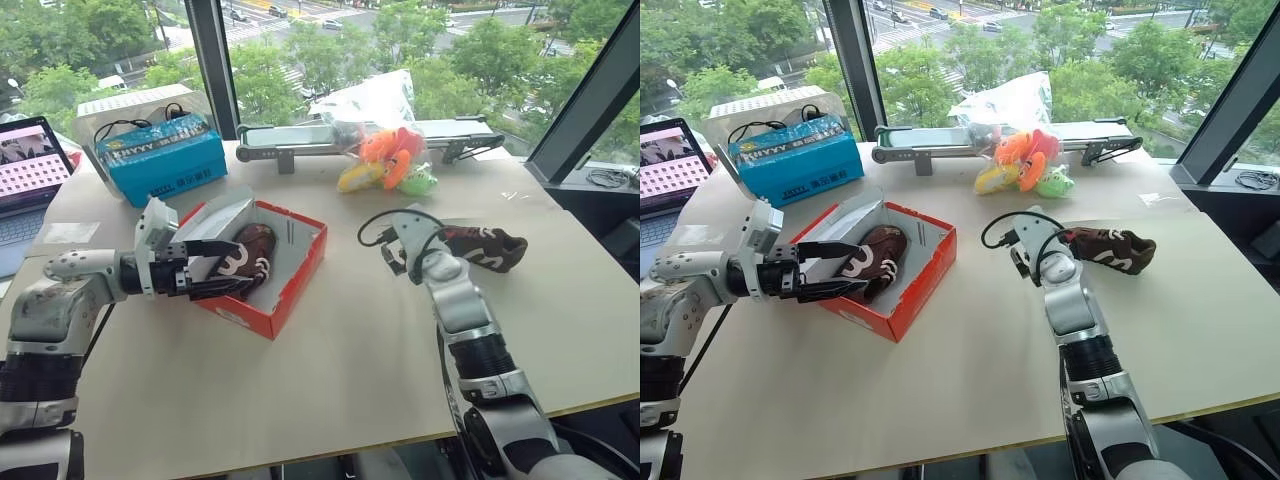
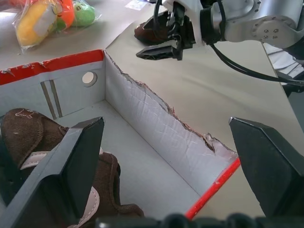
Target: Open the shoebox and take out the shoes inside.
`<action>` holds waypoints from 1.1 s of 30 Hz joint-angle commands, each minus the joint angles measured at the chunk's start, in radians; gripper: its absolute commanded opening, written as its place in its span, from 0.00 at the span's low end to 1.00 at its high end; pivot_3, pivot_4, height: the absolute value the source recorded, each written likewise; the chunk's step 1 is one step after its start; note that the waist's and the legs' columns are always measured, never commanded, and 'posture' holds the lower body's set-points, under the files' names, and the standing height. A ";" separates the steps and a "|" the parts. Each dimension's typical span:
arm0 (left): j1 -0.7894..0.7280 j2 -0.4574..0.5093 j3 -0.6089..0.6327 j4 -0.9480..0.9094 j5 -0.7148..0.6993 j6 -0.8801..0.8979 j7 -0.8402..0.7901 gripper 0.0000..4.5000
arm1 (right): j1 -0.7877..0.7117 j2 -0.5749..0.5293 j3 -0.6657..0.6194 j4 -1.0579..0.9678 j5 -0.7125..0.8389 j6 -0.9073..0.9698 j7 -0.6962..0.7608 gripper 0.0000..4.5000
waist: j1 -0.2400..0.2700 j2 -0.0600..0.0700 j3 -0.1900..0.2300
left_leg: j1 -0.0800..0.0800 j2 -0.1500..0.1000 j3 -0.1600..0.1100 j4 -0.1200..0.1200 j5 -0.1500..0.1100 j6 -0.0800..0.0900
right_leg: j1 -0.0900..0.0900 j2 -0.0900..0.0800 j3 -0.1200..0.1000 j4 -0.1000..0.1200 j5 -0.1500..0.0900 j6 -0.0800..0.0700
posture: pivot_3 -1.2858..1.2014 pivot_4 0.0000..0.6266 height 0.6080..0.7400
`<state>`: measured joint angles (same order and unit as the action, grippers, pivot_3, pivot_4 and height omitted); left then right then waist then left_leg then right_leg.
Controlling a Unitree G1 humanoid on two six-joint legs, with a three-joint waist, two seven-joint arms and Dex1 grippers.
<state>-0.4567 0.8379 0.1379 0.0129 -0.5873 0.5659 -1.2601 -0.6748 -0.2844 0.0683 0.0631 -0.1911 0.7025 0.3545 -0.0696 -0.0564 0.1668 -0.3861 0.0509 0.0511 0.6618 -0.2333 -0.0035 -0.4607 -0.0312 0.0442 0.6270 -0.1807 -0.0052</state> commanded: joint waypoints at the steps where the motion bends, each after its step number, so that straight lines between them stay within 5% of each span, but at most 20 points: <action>1: -0.005 0.004 0.020 -0.012 -0.003 -0.028 -0.003 1.00 | -0.125 -0.139 0.011 -0.207 0.173 -0.125 0.332 0.99 | 0.000 0.004 0.003 | 0.000 0.000 0.000 0.000 0.000 0.000 | 0.000 0.000 0.000 0.000 0.000 0.000 | 0.52 0.24 1.00; 7: -0.013 -0.001 0.015 0.004 0.000 -0.033 -0.006 1.00 | -0.333 -0.183 0.113 -0.129 0.305 -0.229 0.620 0.99 | -0.001 0.005 0.004 | 0.002 0.003 -0.002 0.000 -0.001 0.002 | 0.001 0.005 0.000 0.000 -0.001 -0.001 | 0.52 0.24 1.00; 13: -0.026 0.048 0.050 0.063 0.011 -0.035 -0.010 1.00 | -0.520 -0.032 0.363 0.297 0.152 -0.643 0.757 0.99 | -0.003 0.005 0.004 | 0.004 0.001 -0.003 0.000 -0.001 0.002 | 0.001 0.005 0.001 0.002 0.000 -0.004 | 0.52 0.24 1.00; 22: 0.121 0.192 0.171 0.059 -0.002 -0.013 -0.040 1.00 | -0.750 0.094 0.491 0.886 -0.082 -1.138 0.668 0.99 | 0.000 0.005 0.004 | -0.006 0.001 -0.002 0.000 -0.002 0.001 | -0.008 0.002 0.000 0.002 0.003 -0.009 | 0.52 0.24 1.00; 33: 0.193 0.193 0.213 -0.063 -0.050 0.060 0.000 1.00 | -0.864 0.248 0.578 1.155 -0.303 -1.328 0.510 0.99 | 0.000 0.005 0.004 | -0.014 0.001 -0.004 0.000 -0.002 0.001 | -0.014 0.002 -0.002 0.004 0.004 -0.009 | 0.52 0.24 1.00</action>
<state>-0.2637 1.0186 0.3172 -0.0136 -0.6189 0.6185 -1.2675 -1.4859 -0.0478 0.6516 1.2105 -0.4680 -0.5992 0.9036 -0.0692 -0.0516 0.1711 -0.3992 0.0520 0.0472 0.6613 -0.2353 -0.0030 -0.4746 -0.0294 0.0418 0.6310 -0.1772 -0.0146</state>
